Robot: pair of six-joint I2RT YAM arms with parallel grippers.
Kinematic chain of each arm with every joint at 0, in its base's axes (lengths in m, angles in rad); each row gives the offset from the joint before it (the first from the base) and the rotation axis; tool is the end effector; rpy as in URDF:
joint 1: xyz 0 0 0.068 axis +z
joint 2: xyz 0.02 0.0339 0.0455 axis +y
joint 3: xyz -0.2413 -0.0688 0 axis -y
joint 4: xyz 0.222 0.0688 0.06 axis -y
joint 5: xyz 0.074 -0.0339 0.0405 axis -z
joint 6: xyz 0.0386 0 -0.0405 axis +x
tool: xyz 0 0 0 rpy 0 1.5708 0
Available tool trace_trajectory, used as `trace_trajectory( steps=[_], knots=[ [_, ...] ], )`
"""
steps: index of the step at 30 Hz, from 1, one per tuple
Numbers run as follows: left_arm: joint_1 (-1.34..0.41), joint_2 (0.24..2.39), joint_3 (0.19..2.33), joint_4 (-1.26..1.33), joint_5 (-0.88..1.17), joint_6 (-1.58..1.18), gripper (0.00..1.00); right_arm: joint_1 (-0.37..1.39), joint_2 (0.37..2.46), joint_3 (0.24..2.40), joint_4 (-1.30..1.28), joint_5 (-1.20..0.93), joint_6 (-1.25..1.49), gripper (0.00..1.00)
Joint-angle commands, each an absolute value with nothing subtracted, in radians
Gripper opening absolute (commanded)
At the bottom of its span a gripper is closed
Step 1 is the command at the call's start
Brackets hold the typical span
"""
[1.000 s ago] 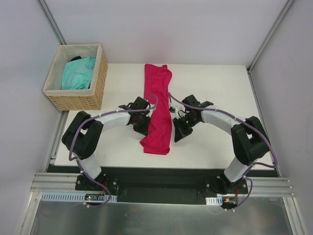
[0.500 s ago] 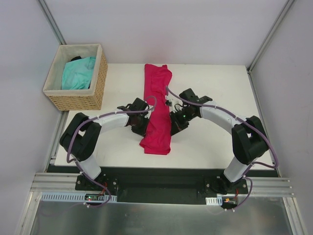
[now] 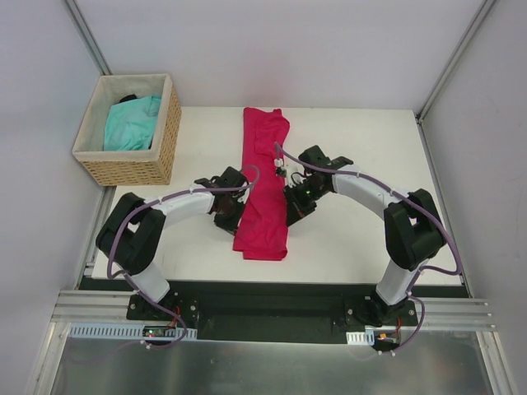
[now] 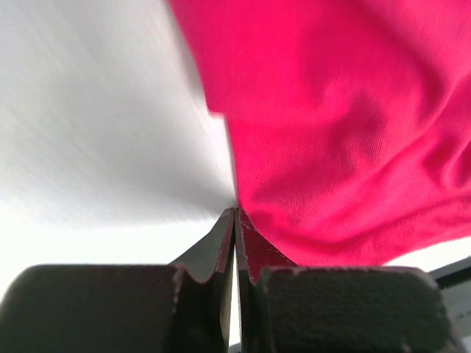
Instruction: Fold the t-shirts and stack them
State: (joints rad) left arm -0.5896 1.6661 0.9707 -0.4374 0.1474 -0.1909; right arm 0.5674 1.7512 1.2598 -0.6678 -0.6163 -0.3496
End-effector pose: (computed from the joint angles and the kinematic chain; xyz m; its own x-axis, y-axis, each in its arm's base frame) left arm 0.2457 -0.1712 0.1559 -0.8532 0.3450 -0.3912 0.4480 0.8688 -0.2111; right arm 0.2659 0.1959 0.2023 -0.5091 -0.6559 -0.5573 -0.8600 0.3610 0.3607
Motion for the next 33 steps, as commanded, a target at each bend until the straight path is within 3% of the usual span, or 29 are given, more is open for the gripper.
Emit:
trace_trajectory(
  steps=[1,7,16,24,33],
  knots=[
    [-0.595,1.569,0.921,-0.508,0.138,-0.204,0.0,0.566,1.746,1.284,-0.683,-0.624,-0.393,0.01],
    [-0.595,1.537,0.871,-0.495,0.135,-0.224,0.0,0.548,1.746,1.289,-0.683,-0.627,-0.396,0.01],
    [-0.595,1.434,1.015,-0.469,0.135,-0.23,0.0,0.548,1.715,1.243,-0.675,-0.663,-0.377,0.01],
    [-0.598,1.424,0.835,-0.324,0.229,-0.253,0.0,0.549,1.651,1.04,-0.509,-0.695,-0.304,0.01],
    [-0.604,1.396,0.772,-0.27,0.247,-0.259,0.0,0.678,1.484,0.954,-0.403,-0.506,-0.27,0.01]
  ],
)
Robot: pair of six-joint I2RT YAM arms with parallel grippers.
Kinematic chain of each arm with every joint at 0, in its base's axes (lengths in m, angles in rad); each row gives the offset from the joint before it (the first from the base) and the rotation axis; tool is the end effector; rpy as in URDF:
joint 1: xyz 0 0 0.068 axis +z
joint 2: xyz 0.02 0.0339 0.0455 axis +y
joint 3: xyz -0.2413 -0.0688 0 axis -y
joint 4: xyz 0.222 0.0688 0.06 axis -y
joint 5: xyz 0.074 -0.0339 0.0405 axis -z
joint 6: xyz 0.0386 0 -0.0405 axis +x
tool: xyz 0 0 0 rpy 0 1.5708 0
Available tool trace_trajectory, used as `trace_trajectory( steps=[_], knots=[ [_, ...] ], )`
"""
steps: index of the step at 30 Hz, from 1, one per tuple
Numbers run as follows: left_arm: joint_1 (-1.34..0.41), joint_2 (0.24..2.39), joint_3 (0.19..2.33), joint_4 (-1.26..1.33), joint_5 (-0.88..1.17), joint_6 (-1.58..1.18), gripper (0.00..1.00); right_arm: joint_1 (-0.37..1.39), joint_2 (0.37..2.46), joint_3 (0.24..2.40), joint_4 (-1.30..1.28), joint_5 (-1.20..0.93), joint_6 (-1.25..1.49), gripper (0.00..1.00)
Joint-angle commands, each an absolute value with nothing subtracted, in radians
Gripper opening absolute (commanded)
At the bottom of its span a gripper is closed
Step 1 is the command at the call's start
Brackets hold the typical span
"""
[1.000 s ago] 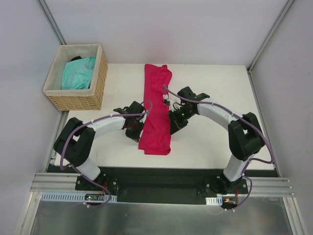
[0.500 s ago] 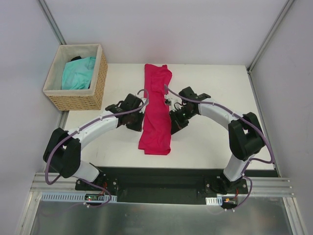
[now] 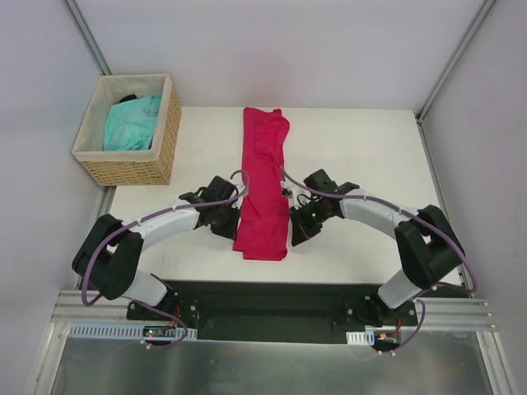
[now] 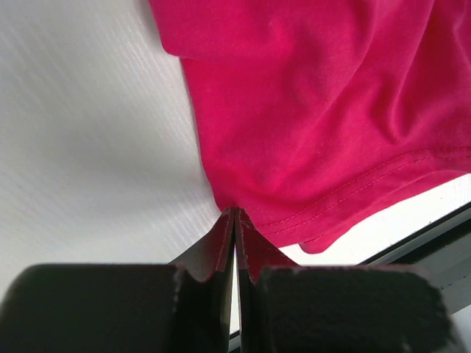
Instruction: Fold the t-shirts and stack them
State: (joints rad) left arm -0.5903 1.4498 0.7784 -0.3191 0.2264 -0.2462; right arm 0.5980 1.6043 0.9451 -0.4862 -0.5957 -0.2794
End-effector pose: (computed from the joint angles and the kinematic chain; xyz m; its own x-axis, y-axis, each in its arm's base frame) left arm 0.2138 -0.1537 0.1686 -0.8309 0.2708 -0.4860 0.4559 0.8322 -0.3157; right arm 0.2226 0.1778 0.1696 -0.5423 -0.6456 -0.5376 -0.8395 0.3909 0.3775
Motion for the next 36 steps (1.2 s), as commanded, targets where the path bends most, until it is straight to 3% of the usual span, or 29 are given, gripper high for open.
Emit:
trace_trajectory(
  steps=[1,5,25,36],
  knots=[
    [-0.604,1.39,0.766,-0.271,0.245,-0.259,0.0,0.69,1.462,0.959,-0.402,-0.461,-0.265,0.01],
    [-0.606,1.364,0.75,-0.271,0.233,-0.264,0.0,0.73,1.436,0.983,-0.407,-0.384,-0.262,0.01],
    [-0.606,1.494,0.75,-0.202,0.262,-0.242,0.0,0.79,1.696,0.993,-0.376,-0.485,-0.339,0.01],
    [-0.606,1.519,0.784,-0.331,0.255,-0.256,0.0,0.79,1.784,1.028,-0.419,-0.497,-0.402,0.01]
  ],
)
